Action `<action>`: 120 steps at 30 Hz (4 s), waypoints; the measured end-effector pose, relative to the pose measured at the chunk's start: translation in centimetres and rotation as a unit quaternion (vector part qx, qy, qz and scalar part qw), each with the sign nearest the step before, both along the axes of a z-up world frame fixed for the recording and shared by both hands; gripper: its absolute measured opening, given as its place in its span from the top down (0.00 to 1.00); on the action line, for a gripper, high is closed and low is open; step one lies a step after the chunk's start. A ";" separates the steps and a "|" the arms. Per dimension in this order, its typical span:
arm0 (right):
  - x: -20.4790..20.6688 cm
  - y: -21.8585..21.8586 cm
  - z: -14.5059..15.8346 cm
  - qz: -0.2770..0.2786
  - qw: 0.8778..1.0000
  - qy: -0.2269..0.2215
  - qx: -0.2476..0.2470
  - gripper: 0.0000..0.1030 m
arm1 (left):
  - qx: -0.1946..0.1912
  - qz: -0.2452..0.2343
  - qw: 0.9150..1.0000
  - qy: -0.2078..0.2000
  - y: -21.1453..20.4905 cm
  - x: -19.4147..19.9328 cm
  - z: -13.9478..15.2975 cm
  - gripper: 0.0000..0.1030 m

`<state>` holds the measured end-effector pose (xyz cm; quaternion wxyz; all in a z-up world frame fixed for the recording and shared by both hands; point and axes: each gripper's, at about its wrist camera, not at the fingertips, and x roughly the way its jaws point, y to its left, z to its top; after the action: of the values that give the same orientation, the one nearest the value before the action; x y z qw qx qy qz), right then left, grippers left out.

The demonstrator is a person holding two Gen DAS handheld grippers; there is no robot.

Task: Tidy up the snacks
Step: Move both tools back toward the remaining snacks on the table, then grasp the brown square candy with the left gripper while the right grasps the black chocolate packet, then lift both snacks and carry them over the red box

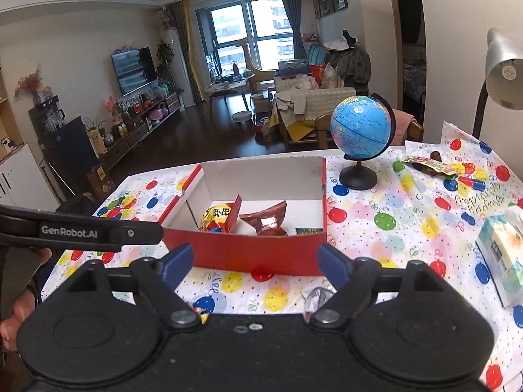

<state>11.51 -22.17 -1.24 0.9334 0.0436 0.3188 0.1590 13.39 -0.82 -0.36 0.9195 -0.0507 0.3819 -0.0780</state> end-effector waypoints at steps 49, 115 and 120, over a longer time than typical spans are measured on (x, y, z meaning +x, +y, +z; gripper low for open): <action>1.2 3.4 -15.8 -0.004 0.985 0.142 -0.100 0.18 | 0.020 0.086 0.978 0.189 2.3 3.3 -16.4 0.04; -3.7 1.8 -10.8 -0.035 0.994 0.093 -0.054 0.50 | -0.037 0.125 0.971 0.201 4.5 2.2 -14.6 0.39; -3.8 1.6 -11.0 -0.042 0.993 0.096 -0.058 0.50 | -0.025 0.133 0.967 0.214 3.9 3.1 -15.7 0.39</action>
<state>7.68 -20.58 -12.19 0.9051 0.0180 0.4138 0.0959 16.50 3.06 -16.09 0.8168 -0.1399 0.5576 0.0485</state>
